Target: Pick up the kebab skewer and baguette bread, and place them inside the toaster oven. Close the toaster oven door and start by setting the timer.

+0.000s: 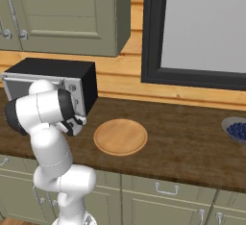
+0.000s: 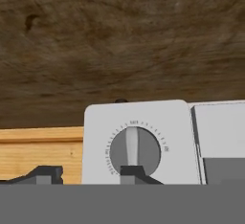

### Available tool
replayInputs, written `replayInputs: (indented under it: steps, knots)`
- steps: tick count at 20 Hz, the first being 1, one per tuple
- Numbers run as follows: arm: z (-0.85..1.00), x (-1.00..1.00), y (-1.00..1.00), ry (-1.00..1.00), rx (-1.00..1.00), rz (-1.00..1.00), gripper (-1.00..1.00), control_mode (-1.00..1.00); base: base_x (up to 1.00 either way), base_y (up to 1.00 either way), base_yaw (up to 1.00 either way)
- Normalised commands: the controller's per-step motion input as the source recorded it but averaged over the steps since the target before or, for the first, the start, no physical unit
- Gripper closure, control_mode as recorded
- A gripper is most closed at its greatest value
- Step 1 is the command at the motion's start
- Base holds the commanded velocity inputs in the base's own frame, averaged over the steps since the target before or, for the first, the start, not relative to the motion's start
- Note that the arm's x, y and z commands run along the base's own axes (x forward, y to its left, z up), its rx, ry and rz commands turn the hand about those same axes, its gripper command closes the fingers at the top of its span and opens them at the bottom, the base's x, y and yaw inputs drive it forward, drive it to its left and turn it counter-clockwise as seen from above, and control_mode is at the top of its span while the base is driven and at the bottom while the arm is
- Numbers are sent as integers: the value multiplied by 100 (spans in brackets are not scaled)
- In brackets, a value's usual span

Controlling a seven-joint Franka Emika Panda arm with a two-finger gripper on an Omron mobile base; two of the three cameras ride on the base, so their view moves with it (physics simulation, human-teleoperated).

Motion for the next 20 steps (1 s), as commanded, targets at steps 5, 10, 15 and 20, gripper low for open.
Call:
replayInputs:
  steps: [5, 10, 15, 20]
  knots:
    - [-22, 55, 18, 0, 0, 0, -100, -100, 0, 0, 0]
    - [-14, 62, 19, 0, 0, 0, -100, -100, 0, 0, 0]
    - [-8, 78, 19, 0, 0, 0, 100, -100, 0, 0, 0]
    - [-12, 82, 16, 0, 0, 0, 100, -100, 0, 0, 0]
